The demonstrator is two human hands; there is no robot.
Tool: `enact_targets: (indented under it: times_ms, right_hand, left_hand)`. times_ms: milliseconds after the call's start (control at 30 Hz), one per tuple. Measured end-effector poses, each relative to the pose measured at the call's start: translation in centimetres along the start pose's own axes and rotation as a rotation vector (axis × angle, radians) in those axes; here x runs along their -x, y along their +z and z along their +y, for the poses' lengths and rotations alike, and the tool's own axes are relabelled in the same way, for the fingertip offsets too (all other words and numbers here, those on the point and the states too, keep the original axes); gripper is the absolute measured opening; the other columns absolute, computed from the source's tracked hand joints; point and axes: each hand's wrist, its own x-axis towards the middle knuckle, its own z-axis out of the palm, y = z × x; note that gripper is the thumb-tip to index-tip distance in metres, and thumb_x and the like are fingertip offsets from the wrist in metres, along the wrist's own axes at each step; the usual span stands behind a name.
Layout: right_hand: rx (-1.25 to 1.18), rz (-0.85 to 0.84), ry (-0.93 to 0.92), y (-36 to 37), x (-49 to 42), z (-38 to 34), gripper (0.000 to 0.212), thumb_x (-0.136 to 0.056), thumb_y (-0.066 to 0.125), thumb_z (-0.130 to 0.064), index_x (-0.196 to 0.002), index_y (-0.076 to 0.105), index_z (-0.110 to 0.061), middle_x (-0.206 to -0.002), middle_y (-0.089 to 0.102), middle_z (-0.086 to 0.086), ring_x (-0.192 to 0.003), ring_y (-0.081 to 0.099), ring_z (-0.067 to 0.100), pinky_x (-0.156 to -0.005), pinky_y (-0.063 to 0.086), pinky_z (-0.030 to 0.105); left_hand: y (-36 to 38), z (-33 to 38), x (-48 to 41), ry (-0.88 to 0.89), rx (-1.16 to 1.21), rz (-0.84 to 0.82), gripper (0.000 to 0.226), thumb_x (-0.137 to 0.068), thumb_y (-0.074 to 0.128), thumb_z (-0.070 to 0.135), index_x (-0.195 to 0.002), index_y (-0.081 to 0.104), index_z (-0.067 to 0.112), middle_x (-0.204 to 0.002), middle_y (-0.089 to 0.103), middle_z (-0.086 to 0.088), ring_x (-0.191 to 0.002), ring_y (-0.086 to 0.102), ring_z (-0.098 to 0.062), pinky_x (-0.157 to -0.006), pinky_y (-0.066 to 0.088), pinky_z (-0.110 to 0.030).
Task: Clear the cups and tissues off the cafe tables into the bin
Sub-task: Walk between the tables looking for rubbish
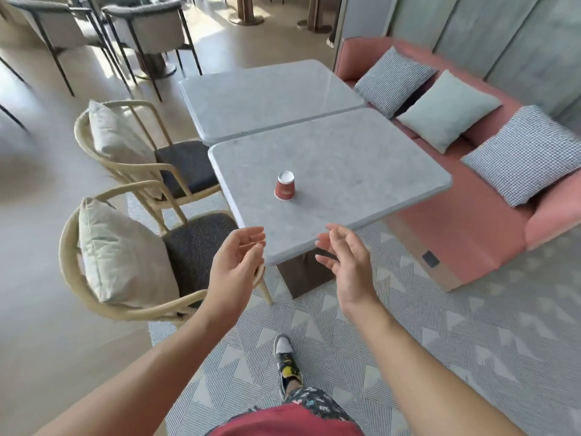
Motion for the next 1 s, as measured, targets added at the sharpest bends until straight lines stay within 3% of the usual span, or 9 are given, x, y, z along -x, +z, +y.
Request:
enact_targets:
  times_ms: [200,333,400,500,633,700,800,900,1000]
  right_hand:
    - [0.048,-0.026,0.018,0.3,-10.7,-1.7,0.043,-0.089,0.063,-0.047,-0.121,0.069,-0.018,-0.102,0.074,-0.008,-0.102,0.069,0.011,-0.089,0.055,0.037]
    - [0.087,-0.047,0.034,0.5,-16.3,-2.0,0.042,-0.088,0.065,-0.046,-0.123,0.067,-0.022,-0.114,0.071,0.007,-0.104,0.067,0.012,-0.089,0.055,0.034]
    - [0.142,-0.074,0.033,0.9,-19.0,-1.6,0.048,-0.085,0.068,-0.05,-0.128,0.062,-0.03,-0.118,0.066,0.004,-0.107,0.065,0.01,-0.092,0.055,0.033]
    - [0.31,-0.115,0.033,2.1,-23.4,0.0,0.062,-0.081,0.07,-0.054,-0.137,0.05,-0.037,-0.13,0.056,-0.004,-0.118,0.06,0.013,-0.101,0.05,0.033]
    - [0.625,-0.235,0.013,4.5,-29.1,3.4,0.073,-0.088,0.077,-0.04,-0.15,0.043,-0.027,-0.139,0.042,-0.001,-0.131,0.05,0.018,-0.109,0.04,0.029]
    - [0.827,-0.315,-0.034,5.7,-31.6,5.6,0.074,-0.09,0.078,-0.035,-0.154,0.042,-0.024,-0.141,0.041,0.005,-0.134,0.047,0.022,-0.105,0.034,0.022]
    - [1.074,-0.448,-0.09,7.1,-34.6,8.9,0.077,-0.09,0.075,-0.038,-0.156,0.038,-0.026,-0.15,0.034,0.007,-0.139,0.038,0.031,-0.106,0.036,0.033]
    - [1.267,-0.546,-0.046,8.2,-37.0,11.5,0.083,-0.092,0.073,-0.041,-0.16,0.026,-0.029,-0.162,0.015,0.007,-0.145,0.026,0.035,-0.111,0.041,0.045]
    - [1.379,-0.552,0.005,8.9,-38.6,13.6,0.081,-0.097,0.068,-0.033,-0.161,0.018,-0.031,-0.165,0.005,0.009,-0.148,0.021,0.037,-0.11,0.043,0.048]
  left_hand:
    - [3.6,0.1,-9.4,-0.024,0.01,0.043,0.028,-0.088,0.058,0.025,-0.114,0.068,0.025,-0.109,0.072,-0.001,-0.109,0.068,-0.017,-0.091,0.057,-0.035]
    - [5.5,-0.6,-14.2,-0.053,0.017,0.064,0.029,-0.087,0.059,0.024,-0.114,0.068,0.023,-0.111,0.071,-0.003,-0.111,0.068,-0.018,-0.093,0.058,-0.039]
    - [5.8,-1.0,-16.1,-0.062,0.013,0.079,0.029,-0.087,0.06,0.024,-0.115,0.067,0.023,-0.111,0.071,-0.003,-0.111,0.068,-0.019,-0.094,0.058,-0.04]
    - [5.9,-1.4,-18.5,-0.085,0.021,0.105,0.029,-0.086,0.06,0.023,-0.115,0.067,0.024,-0.109,0.071,0.0,-0.111,0.068,-0.018,-0.095,0.057,-0.042]
    - [5.6,-1.9,-20.2,-0.107,0.028,0.156,0.029,-0.087,0.061,0.022,-0.114,0.067,0.023,-0.108,0.071,0.0,-0.107,0.067,-0.013,-0.092,0.057,-0.037]
    - [5.2,-2.1,-20.7,-0.12,0.024,0.187,0.029,-0.086,0.06,0.022,-0.114,0.067,0.023,-0.108,0.071,0.0,-0.106,0.067,-0.012,-0.091,0.056,-0.036]
    - [4.1,-2.4,-21.2,-0.14,-0.001,0.239,0.028,-0.086,0.062,0.024,-0.113,0.068,0.027,-0.108,0.071,0.0,-0.108,0.066,-0.013,-0.091,0.056,-0.036]
    - [3.0,-2.7,-21.0,-0.151,-0.026,0.276,0.033,-0.081,0.063,0.036,-0.113,0.068,0.027,-0.111,0.072,-0.003,-0.11,0.067,-0.016,-0.093,0.055,-0.036]
    - [2.1,-3.1,-20.5,-0.174,-0.05,0.314,0.028,-0.085,0.063,0.028,-0.112,0.069,0.031,-0.111,0.073,0.0,-0.111,0.067,-0.016,-0.097,0.054,-0.039]
